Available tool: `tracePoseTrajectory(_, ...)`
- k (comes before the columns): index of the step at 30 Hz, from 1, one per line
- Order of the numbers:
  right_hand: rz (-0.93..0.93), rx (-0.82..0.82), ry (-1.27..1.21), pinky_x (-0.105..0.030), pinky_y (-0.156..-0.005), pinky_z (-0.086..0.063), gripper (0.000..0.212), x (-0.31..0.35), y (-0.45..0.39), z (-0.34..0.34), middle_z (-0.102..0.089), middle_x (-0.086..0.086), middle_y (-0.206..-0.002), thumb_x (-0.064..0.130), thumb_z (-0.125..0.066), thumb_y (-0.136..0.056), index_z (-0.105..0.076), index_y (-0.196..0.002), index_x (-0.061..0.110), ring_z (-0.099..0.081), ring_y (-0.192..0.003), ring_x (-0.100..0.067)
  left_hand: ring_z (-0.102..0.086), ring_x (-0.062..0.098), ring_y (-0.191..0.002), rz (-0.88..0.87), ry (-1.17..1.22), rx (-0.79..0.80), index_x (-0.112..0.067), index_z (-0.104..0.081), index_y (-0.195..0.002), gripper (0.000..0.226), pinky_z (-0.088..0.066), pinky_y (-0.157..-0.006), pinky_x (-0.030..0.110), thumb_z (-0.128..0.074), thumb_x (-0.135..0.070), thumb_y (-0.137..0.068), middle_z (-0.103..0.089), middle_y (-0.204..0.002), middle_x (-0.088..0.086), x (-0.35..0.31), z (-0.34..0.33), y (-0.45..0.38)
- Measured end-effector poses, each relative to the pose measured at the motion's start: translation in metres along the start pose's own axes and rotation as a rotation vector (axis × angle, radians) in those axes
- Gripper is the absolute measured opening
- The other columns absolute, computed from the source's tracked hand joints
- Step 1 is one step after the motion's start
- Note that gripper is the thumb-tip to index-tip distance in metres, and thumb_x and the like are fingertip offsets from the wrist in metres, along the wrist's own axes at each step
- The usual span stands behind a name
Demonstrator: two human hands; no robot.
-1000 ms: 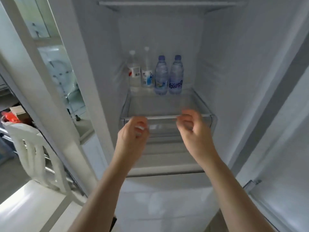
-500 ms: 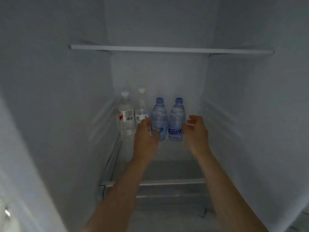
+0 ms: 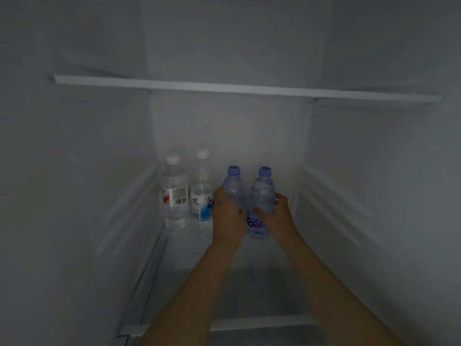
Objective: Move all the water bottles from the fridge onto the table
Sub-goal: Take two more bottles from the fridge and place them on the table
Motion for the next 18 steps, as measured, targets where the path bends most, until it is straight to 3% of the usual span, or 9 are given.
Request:
tracePoseTrajectory(3,-0.023,0.088,0.008,-0.026,-0.053,-0.047,0.024,-0.013,-0.005,-0.007,-0.06,-0.02,-0.06,0.004,-0.066,-0.087,-0.06,-0.065,-0.006,-0.059,-0.048,-0.009,-0.058,0.028,-0.094,0.014,-0.044,0.005,0.012,-0.053,-0.106,0.034,-0.049,-0.088,0.038,-0.054,-0.018,-0.091,-0.058,-0.103,0.019,0.009,-0.011,-0.007)
tracePoseTrajectory(5,-0.042,0.121,0.003,-0.024,-0.053,-0.048,0.019,-0.015,-0.006,-0.007,-0.061,-0.006,-0.059,0.005,-0.066,-0.087,-0.062,-0.069,0.004,-0.058,-0.045,0.001,-0.056,0.021,-0.095,0.01,-0.062,-0.008,0.01,-0.052,-0.107,0.026,-0.045,-0.086,0.024,-0.062,-0.005,-0.089,-0.055,-0.102,0.011,0.022,-0.014,-0.013)
tracePoseTrajectory(8,-0.045,0.131,-0.012,-0.02,-0.053,-0.05,0.019,-0.017,-0.011,-0.003,-0.065,0.007,-0.058,0.008,-0.074,-0.08,-0.063,-0.066,0.01,-0.062,-0.05,0.002,-0.063,0.033,-0.089,0.101,-0.05,0.05,0.013,-0.054,-0.099,0.038,-0.046,-0.076,0.024,-0.062,-0.02,-0.082,-0.061,-0.093,0.021,0.045,-0.023,-0.016)
tracePoseTrajectory(10,-0.06,0.133,-0.034,-0.028,-0.064,-0.054,0.016,-0.021,-0.013,-0.002,-0.068,0.005,-0.072,0.011,-0.08,-0.075,-0.064,-0.076,0.014,-0.067,-0.065,-0.008,-0.063,0.036,-0.087,0.155,-0.069,0.041,0.014,-0.053,-0.098,0.047,-0.046,-0.073,0.028,-0.062,-0.028,-0.079,-0.06,-0.091,0.025,0.055,-0.023,-0.015)
tracePoseTrajectory(12,-0.106,0.121,-0.023,-0.036,-0.078,-0.056,0.034,-0.026,-0.013,-0.001,-0.064,0.0,-0.091,0.019,-0.083,-0.072,-0.059,-0.095,0.011,-0.065,-0.083,-0.017,-0.06,0.032,-0.095,0.144,-0.075,0.012,0.013,-0.048,-0.107,0.049,-0.047,-0.081,0.031,-0.074,-0.015,-0.077,-0.059,-0.101,0.024,0.052,-0.019,-0.011)
tracePoseTrajectory(14,-0.134,0.109,-0.018,-0.038,-0.081,-0.057,0.05,-0.033,-0.015,-0.001,-0.064,-0.005,-0.097,0.026,-0.086,-0.068,-0.058,-0.103,0.005,-0.065,-0.088,-0.021,-0.058,0.031,-0.099,0.113,-0.062,-0.023,0.009,-0.045,-0.111,0.053,-0.048,-0.084,0.035,-0.079,-0.003,-0.073,-0.057,-0.106,0.023,0.048,-0.018,-0.006)
tracePoseTrajectory(16,-0.109,0.104,0.009,-0.038,-0.068,-0.057,0.057,-0.034,-0.016,-0.002,-0.068,-0.016,-0.087,0.041,-0.086,-0.059,-0.062,-0.088,-0.002,-0.067,-0.076,-0.023,-0.058,0.03,-0.099,0.078,-0.039,-0.06,0.001,-0.046,-0.108,0.053,-0.051,-0.085,0.038,-0.082,0.0,-0.069,-0.057,-0.105,0.017,0.043,-0.016,-0.002)
tracePoseTrajectory(18,-0.128,0.078,0.003,-0.028,-0.059,-0.05,0.069,-0.047,-0.021,-0.005,-0.065,-0.019,-0.083,0.054,-0.083,-0.049,-0.058,-0.085,0.0,-0.062,-0.068,-0.022,-0.058,0.03,-0.096,0.069,-0.053,-0.091,-0.004,-0.048,-0.103,0.056,-0.051,-0.083,0.04,-0.085,0.0,-0.062,-0.054,-0.1,0.01,0.038,-0.015,0.003)
Point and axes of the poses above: each hand's wrist, its own y-axis away from the middle knuckle, its own z-axis out of the back of the hand, x = y × z, the point moved 6 cm from there along -y, towards the middle knuckle
